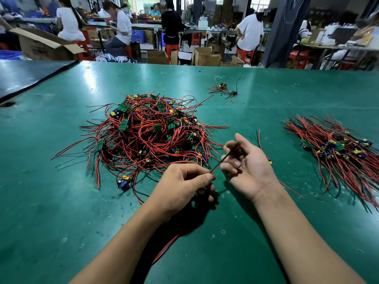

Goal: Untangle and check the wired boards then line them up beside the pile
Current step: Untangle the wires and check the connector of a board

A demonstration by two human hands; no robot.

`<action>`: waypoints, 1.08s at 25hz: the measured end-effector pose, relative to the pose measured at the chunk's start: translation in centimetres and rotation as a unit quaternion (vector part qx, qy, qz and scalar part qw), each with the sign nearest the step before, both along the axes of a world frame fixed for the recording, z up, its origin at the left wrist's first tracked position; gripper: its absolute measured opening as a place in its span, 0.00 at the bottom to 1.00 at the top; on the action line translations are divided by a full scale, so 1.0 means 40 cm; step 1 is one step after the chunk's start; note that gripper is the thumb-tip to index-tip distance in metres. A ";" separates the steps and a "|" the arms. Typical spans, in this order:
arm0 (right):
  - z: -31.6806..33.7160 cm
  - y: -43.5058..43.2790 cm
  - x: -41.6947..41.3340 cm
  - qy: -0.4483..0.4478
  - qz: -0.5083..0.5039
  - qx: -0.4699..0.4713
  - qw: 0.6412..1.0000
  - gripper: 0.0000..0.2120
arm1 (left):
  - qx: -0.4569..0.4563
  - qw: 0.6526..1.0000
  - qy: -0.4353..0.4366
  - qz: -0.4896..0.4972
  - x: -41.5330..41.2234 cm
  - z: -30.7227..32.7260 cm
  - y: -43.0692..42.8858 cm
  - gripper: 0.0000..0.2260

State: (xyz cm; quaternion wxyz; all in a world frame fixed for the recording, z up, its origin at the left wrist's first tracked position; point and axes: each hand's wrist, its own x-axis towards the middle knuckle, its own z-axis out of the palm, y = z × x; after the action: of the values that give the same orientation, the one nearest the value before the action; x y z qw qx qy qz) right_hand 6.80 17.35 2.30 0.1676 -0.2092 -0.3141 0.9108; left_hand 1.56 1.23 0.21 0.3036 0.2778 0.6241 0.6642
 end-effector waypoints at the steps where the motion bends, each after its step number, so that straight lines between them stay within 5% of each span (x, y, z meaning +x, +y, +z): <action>1: 0.000 -0.002 -0.001 0.018 0.013 -0.013 1.000 0.25 | 0.001 1.000 -0.001 0.005 0.000 0.000 0.001 0.05; 6: -0.034 -0.025 -0.004 -0.048 0.051 0.285 0.956 0.22 | -0.003 1.000 -0.007 0.030 -0.001 -0.002 -0.003 0.06; 10: -0.064 -0.053 0.008 -0.029 0.166 0.323 0.931 0.20 | 0.014 0.999 -0.038 0.025 -0.008 -0.003 -0.003 0.07; 15: -0.048 0.006 0.016 -0.094 -0.004 0.582 0.808 0.17 | 0.013 0.999 -0.051 -0.011 -0.012 0.006 -0.012 0.07; 24: -0.063 0.025 0.000 -0.158 -0.107 0.628 0.754 0.19 | -0.017 0.999 -0.039 -0.012 -0.003 0.015 -0.008 0.08; 27: -0.072 0.022 -0.007 -0.133 -0.074 0.537 0.830 0.21 | -0.019 0.998 -0.051 -0.002 -0.004 0.021 -0.009 0.07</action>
State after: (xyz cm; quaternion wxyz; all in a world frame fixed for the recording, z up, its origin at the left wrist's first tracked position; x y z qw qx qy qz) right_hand 6.54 18.22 -0.60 0.2767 -0.2282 -0.7565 0.5468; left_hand 1.42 0.86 1.05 0.3420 0.2389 0.6194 0.6650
